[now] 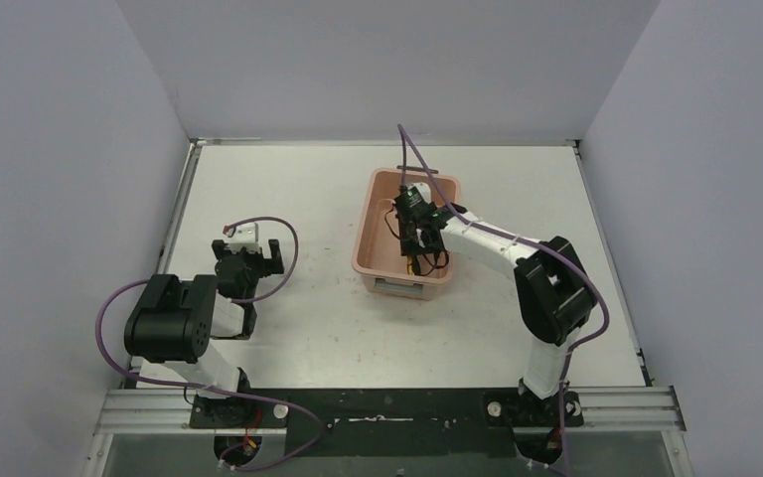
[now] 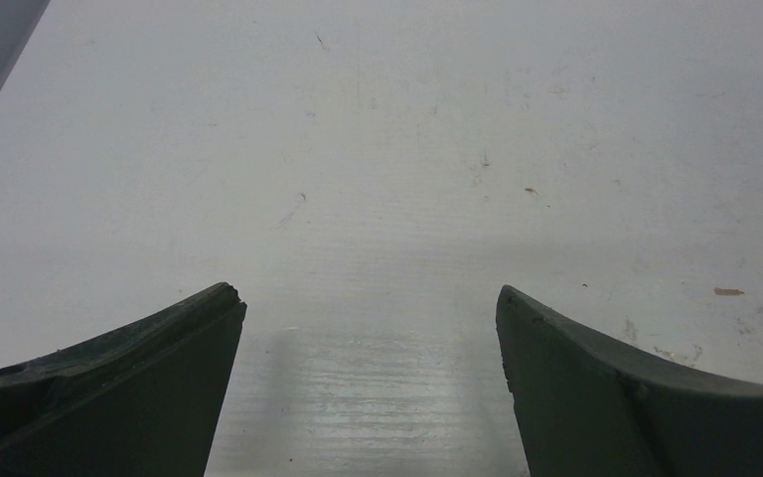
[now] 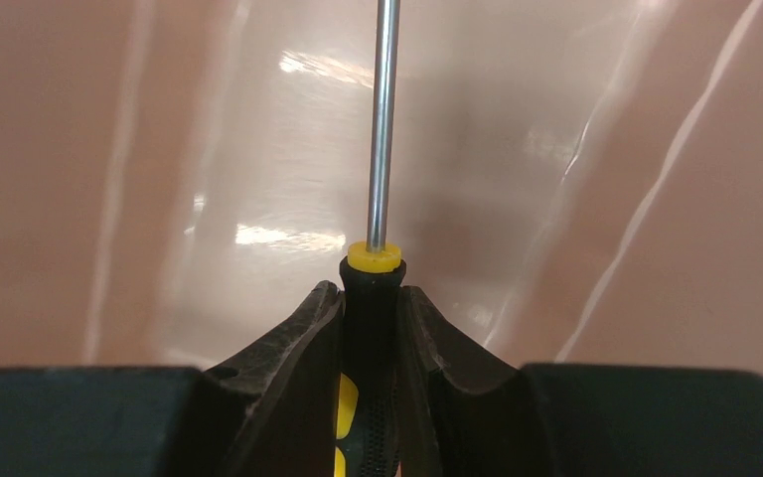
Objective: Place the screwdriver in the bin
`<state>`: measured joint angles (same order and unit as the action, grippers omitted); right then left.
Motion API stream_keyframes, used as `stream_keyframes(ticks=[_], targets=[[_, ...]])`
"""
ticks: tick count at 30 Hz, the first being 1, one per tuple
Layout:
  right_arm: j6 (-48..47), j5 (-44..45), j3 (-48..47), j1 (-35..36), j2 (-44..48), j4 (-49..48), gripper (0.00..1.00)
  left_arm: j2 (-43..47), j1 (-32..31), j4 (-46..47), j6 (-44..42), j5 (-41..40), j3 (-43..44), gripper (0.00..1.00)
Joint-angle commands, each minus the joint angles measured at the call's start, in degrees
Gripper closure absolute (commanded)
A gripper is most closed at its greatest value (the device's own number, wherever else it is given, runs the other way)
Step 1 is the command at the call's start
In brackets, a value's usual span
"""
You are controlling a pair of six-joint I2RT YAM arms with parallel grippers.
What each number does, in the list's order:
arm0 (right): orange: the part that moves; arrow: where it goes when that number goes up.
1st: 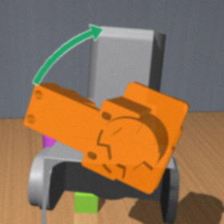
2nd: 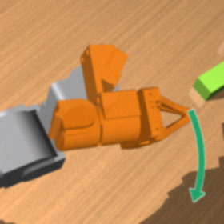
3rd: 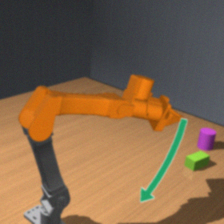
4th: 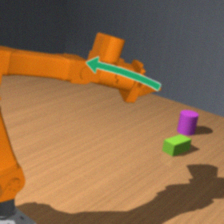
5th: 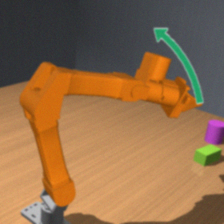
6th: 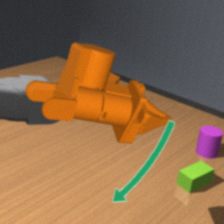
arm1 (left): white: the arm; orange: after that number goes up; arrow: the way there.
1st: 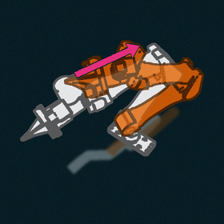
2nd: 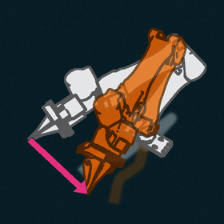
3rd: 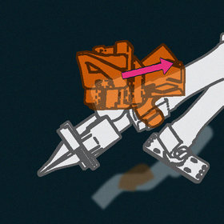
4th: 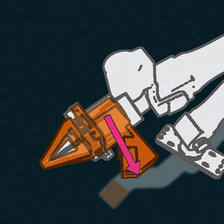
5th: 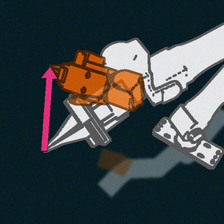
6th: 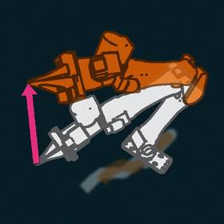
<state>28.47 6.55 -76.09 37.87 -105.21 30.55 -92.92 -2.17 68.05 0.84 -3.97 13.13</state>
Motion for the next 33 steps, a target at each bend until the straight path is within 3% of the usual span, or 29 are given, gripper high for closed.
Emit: stream_keyframes(ticks=[1,6,13,19,26,33], targets=[[1.9,-2.9,1.1,-0.5,-2.3,-6.9,1.0,0.5,-0.1,2.4,0.0,0.7,0.9,0.03],[2.0,-1.9,0.5,-0.6,-4.5,-5.9,0.84,0.5,-0.1,2.4,0.0,0.7,0.9,0.03],[-0.2,-0.6,-3.9,0.1,-2.2,-2.1,0.31,0.5,-0.1,2.4,0.0,0.7,0.9,0.03],[-3.5,2.4,-8.6,0.9,4.3,0.9,0.02,0.5,-0.1,2.5,0.0,0.7,0.9,0.03],[-8.8,5.1,-2.6,-0.7,19.1,-8.0,0.0,0.6,0.0,2.4,0.0,0.7,0.9,0.03],[-12.8,14.1,19.1,-8.3,36.7,-27.5,0.0,0.5,-0.1,2.4,0.0,0.7,0.9,0.03]])
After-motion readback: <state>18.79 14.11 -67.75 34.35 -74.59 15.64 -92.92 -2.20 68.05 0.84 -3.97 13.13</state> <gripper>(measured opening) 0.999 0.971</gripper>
